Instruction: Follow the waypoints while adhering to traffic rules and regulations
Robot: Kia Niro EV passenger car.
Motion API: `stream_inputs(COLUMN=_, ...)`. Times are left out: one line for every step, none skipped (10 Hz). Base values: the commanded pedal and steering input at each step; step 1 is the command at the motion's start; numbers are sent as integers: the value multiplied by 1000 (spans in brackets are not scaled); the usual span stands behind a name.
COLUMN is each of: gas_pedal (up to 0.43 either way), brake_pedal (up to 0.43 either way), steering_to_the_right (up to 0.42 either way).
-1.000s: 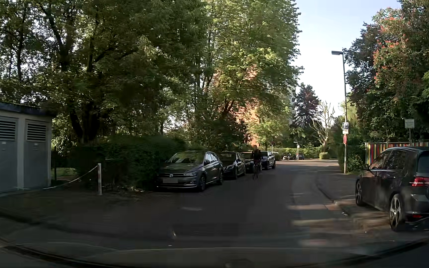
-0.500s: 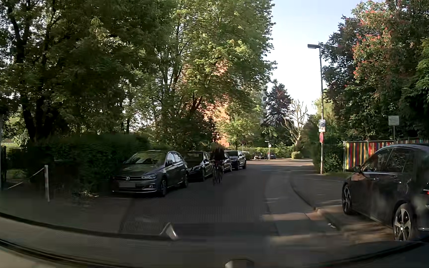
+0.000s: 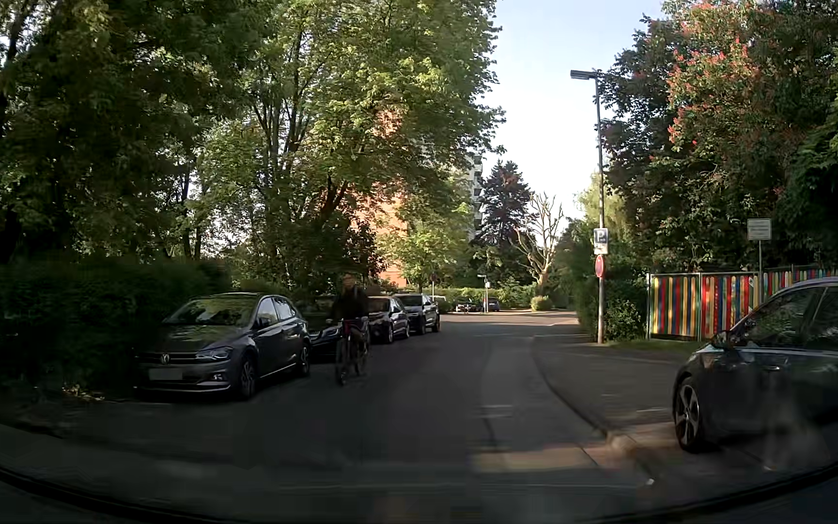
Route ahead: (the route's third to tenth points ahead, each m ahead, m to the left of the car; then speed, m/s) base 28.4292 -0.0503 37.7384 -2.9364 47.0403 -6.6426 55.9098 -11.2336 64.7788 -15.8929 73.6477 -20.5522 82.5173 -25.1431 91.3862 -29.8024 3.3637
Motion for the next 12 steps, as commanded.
stream_inputs(gas_pedal=157, brake_pedal=0, steering_to_the_right=120)
stream_inputs(gas_pedal=157, brake_pedal=0, steering_to_the_right=110)
stream_inputs(gas_pedal=157, brake_pedal=0, steering_to_the_right=99)
stream_inputs(gas_pedal=157, brake_pedal=0, steering_to_the_right=92)
stream_inputs(gas_pedal=157, brake_pedal=0, steering_to_the_right=84)
stream_inputs(gas_pedal=157, brake_pedal=0, steering_to_the_right=69)
stream_inputs(gas_pedal=157, brake_pedal=0, steering_to_the_right=57)
stream_inputs(gas_pedal=157, brake_pedal=0, steering_to_the_right=44)
stream_inputs(gas_pedal=157, brake_pedal=0, steering_to_the_right=32)
stream_inputs(gas_pedal=157, brake_pedal=0, steering_to_the_right=22)
stream_inputs(gas_pedal=157, brake_pedal=0, steering_to_the_right=15)
stream_inputs(gas_pedal=157, brake_pedal=0, steering_to_the_right=9)
